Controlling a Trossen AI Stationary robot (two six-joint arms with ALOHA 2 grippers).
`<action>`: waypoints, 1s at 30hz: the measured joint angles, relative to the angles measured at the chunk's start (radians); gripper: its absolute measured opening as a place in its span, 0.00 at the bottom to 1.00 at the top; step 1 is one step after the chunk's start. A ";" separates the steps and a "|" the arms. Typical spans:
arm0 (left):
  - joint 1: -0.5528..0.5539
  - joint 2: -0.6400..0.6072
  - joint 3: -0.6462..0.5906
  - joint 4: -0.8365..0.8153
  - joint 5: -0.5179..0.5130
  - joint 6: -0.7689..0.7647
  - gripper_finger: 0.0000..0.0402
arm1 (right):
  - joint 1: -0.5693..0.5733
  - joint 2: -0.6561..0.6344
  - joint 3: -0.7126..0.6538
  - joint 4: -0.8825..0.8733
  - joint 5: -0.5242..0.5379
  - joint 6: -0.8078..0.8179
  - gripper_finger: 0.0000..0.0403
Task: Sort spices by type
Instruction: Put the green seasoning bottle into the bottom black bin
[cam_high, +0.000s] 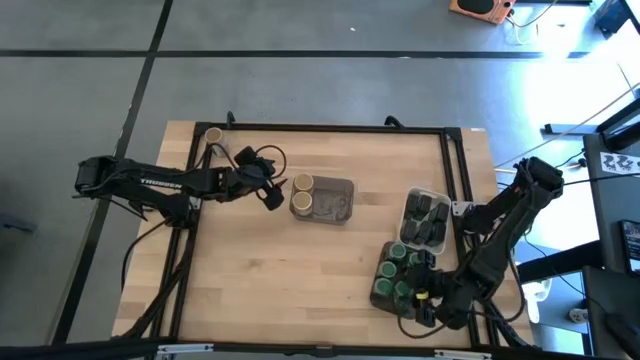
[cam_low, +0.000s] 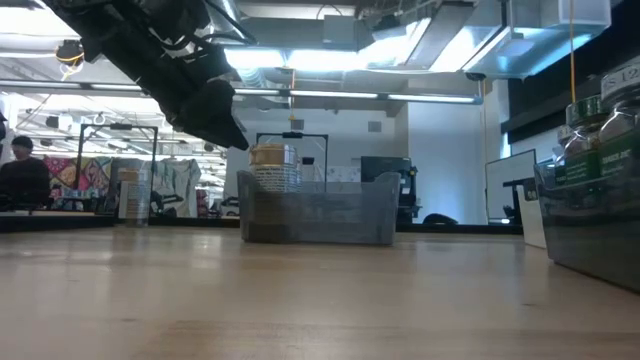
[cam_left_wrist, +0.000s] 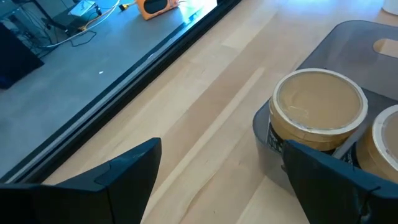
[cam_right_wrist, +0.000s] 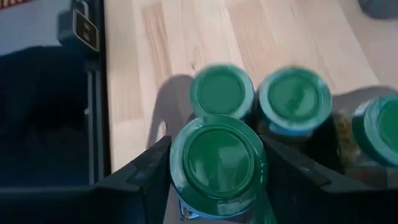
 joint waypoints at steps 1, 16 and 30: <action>0.000 0.000 0.000 0.000 0.000 0.000 0.82 | 0.000 0.000 -0.009 0.002 -0.009 0.003 0.52; 0.000 0.000 0.000 0.000 0.000 0.000 0.82 | 0.010 -0.030 -0.082 0.028 -0.126 0.157 0.83; 0.000 -0.063 0.180 -0.269 0.012 -0.031 0.82 | -0.094 -0.083 0.044 -0.132 0.091 -0.109 0.84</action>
